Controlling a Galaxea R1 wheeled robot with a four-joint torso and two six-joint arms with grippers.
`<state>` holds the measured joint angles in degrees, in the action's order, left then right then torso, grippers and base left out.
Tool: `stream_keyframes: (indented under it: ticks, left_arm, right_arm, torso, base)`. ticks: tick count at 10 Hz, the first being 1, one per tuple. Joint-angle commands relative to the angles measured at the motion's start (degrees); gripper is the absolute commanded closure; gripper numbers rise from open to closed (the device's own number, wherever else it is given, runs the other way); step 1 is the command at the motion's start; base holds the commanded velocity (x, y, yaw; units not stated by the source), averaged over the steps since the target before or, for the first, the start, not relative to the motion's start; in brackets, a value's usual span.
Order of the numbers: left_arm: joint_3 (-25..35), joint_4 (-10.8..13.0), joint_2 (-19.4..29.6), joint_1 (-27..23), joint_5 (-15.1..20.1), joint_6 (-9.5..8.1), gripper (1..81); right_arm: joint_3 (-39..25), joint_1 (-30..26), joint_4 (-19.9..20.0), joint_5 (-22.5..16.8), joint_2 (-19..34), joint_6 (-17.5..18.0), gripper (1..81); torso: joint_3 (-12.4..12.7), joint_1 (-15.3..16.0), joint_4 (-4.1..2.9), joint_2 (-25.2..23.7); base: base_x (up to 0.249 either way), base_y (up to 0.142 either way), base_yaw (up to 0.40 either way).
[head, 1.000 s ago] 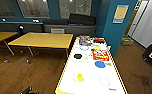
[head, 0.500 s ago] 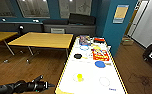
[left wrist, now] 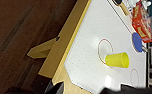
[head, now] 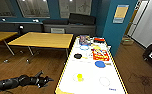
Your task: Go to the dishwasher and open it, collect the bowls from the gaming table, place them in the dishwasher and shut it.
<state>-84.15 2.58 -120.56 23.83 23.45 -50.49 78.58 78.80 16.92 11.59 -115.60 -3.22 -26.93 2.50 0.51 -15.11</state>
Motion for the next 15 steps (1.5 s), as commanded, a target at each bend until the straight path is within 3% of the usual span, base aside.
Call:
stream_keyframes:
  ticks: [1, 6, 8, 9, 15]
  left_arm:
    - [-1.80, 0.14, 1.82, -9.01, -0.34, -3.12, 1.0]
    - [-4.70, 3.55, -5.99, -12.01, 2.29, -3.12, 1.0]
    - [-6.20, 6.38, -9.53, -12.01, 2.56, -3.12, 1.0]
    - [-7.25, 8.48, -12.06, -12.18, 4.84, -3.12, 1.0]
    - [-12.79, 9.46, -21.65, -13.41, 6.60, -3.21, 1.0]
  right_arm:
    - [-0.81, -3.24, -0.57, -4.56, 2.45, 0.05, 81.1]
    - [-0.28, -3.25, -0.57, -4.65, 1.93, 0.05, 81.1]
    - [-0.02, -3.34, -0.57, -4.65, 1.66, 0.05, 81.1]
    - [0.33, -3.42, -0.57, -4.56, 1.14, 0.05, 81.1]
    - [2.36, -3.25, -0.57, -4.74, 0.43, 0.14, 81.1]
  torso:
    - [0.00, 0.00, 0.00, 0.00]
    - [-0.02, 0.00, 0.00, 0.02]
    - [-0.02, 0.00, 0.00, 0.02]
    - [-0.02, 0.00, 0.00, 0.02]
    - [-0.05, 0.02, 0.00, 0.04]
  base:
    - [0.000, 0.000, 0.000]
    - [0.000, 0.000, 0.000]
    - [0.000, 0.000, 0.000]
    - [0.000, 0.000, 0.000]
    - [0.000, 0.000, 0.000]
